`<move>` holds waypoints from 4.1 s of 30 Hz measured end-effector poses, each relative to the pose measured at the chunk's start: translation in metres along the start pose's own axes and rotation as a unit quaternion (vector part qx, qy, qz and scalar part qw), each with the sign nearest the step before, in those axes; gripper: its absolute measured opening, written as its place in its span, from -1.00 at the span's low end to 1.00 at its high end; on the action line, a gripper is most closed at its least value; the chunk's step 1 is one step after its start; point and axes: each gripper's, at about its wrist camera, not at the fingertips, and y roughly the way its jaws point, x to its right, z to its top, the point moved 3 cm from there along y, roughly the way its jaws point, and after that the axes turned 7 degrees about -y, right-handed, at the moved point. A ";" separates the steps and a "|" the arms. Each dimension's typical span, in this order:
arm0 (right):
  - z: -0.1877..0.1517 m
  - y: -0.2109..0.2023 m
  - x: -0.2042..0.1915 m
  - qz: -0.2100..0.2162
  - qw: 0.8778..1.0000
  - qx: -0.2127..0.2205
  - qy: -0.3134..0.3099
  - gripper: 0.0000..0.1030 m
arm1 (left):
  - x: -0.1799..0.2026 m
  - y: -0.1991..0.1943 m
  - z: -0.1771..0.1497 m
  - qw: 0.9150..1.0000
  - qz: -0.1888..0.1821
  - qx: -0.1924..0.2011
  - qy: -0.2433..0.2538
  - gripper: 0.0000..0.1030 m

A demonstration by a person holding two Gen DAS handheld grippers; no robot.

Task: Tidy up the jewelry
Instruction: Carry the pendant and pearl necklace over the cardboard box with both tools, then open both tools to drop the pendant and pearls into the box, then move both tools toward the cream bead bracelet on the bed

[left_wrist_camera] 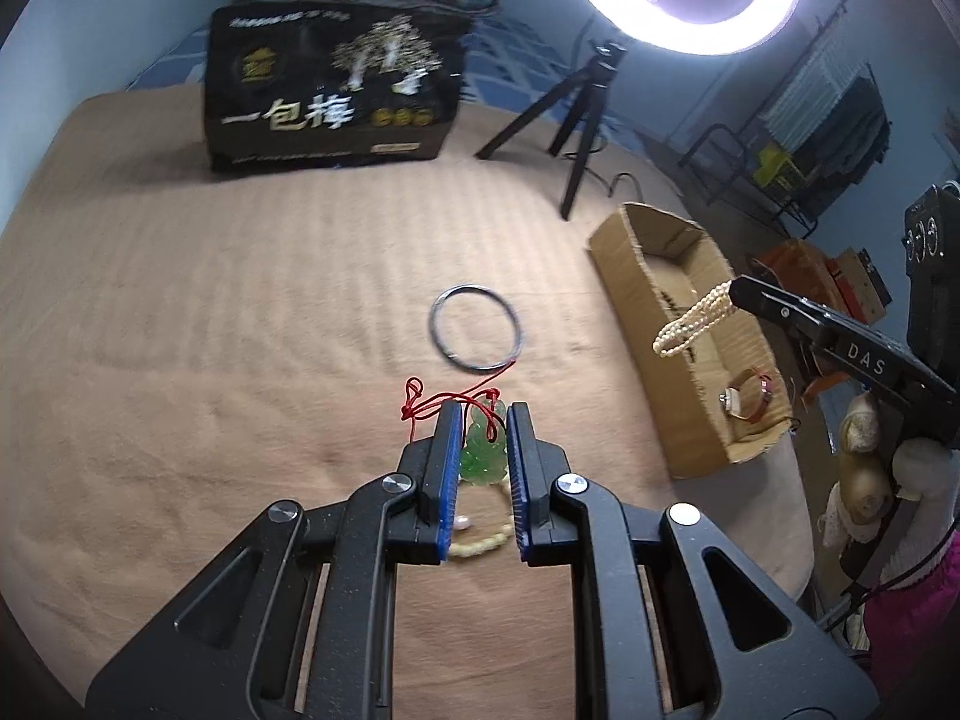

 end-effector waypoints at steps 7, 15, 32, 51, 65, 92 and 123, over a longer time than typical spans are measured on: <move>-0.004 -0.023 0.042 -0.025 0.999 0.022 0.029 -0.91 | 0.038 0.008 0.002 0.999 -0.023 0.001 0.022 -0.74; -0.012 -0.032 0.087 -0.050 0.997 0.027 0.060 -0.90 | 0.084 0.023 0.003 0.998 -0.041 -0.002 0.052 -0.74; -0.024 -0.019 0.133 -0.067 0.994 0.016 0.089 -0.90 | 0.169 0.070 -0.001 0.992 -0.074 -0.029 0.103 -0.74; -0.041 -0.003 0.157 -0.074 0.992 -0.010 0.106 -0.89 | 0.196 0.113 -0.029 0.987 -0.067 -0.069 0.129 -0.74; -0.041 -0.009 0.157 -0.081 0.991 0.001 0.107 -0.29 | 0.186 0.114 -0.024 0.990 -0.046 -0.066 0.119 -0.24; -0.029 -0.042 0.109 -0.068 0.993 0.036 0.085 0.43 | 0.106 0.042 0.003 0.996 -0.009 -0.009 0.093 -0.23; -0.063 0.034 -0.052 0.069 0.994 -0.082 -0.029 0.15 | -0.029 0.017 -0.006 0.999 0.017 -0.037 0.017 -0.24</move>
